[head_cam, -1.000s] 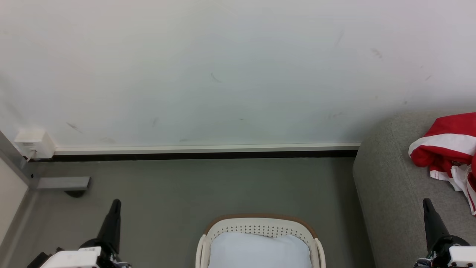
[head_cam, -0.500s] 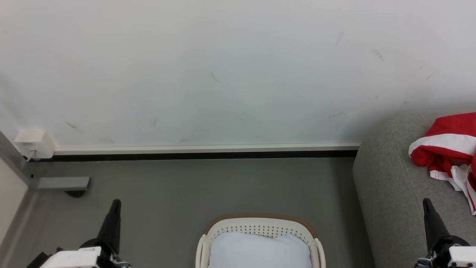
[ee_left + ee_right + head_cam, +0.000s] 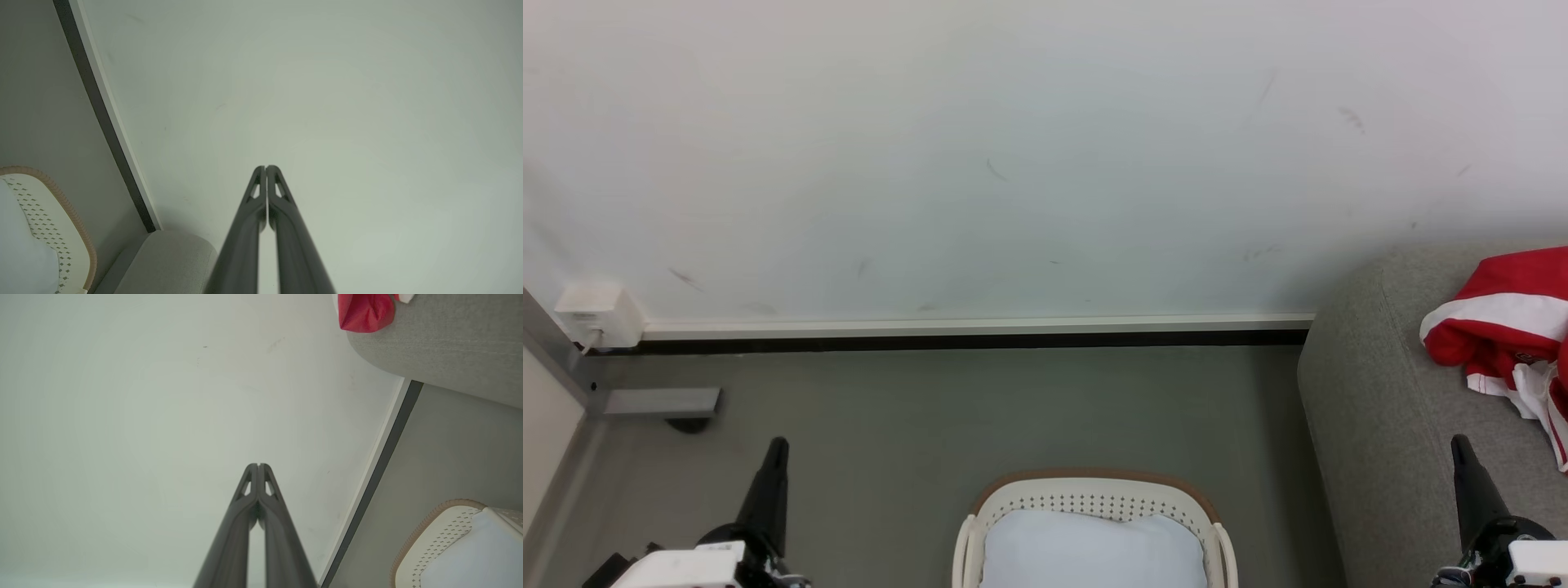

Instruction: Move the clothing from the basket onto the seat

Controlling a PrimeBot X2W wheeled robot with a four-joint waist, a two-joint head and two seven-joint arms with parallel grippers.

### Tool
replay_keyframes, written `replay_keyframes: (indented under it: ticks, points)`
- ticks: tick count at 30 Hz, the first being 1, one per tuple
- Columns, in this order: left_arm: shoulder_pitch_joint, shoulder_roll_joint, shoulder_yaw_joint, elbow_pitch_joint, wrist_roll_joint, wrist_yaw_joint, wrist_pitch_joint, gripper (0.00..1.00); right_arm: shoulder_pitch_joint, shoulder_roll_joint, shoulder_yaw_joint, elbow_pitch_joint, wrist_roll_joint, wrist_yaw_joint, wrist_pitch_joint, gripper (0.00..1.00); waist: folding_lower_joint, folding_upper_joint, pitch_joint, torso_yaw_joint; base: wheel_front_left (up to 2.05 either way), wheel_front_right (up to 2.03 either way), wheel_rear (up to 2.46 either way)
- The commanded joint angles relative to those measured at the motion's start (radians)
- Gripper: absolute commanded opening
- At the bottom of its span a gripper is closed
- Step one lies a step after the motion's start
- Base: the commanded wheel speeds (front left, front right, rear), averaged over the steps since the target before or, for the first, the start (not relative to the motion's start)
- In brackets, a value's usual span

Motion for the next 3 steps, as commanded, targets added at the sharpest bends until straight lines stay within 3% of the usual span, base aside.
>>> replay_keyframes:
  ticks: [1, 3]
  points:
    - [-0.008, 0.002, 0.001, -0.003, -0.014, 0.001, 0.004, 0.0, -0.012, 0.0, -0.004, -0.005, -0.002, -0.002, 0.003, 0.0, 0.0, -0.0001, 0.0, 0.0, 0.0, 0.0, 0.0]
    - [-0.008, 0.002, 0.001, -0.003, -0.014, 0.001, 0.004, 0.0, -0.012, 0.0, -0.004, -0.005, -0.002, -0.002, 0.004, 0.0, 0.0, -0.0001, 0.0, 0.0, 0.0, 0.0, 0.0]
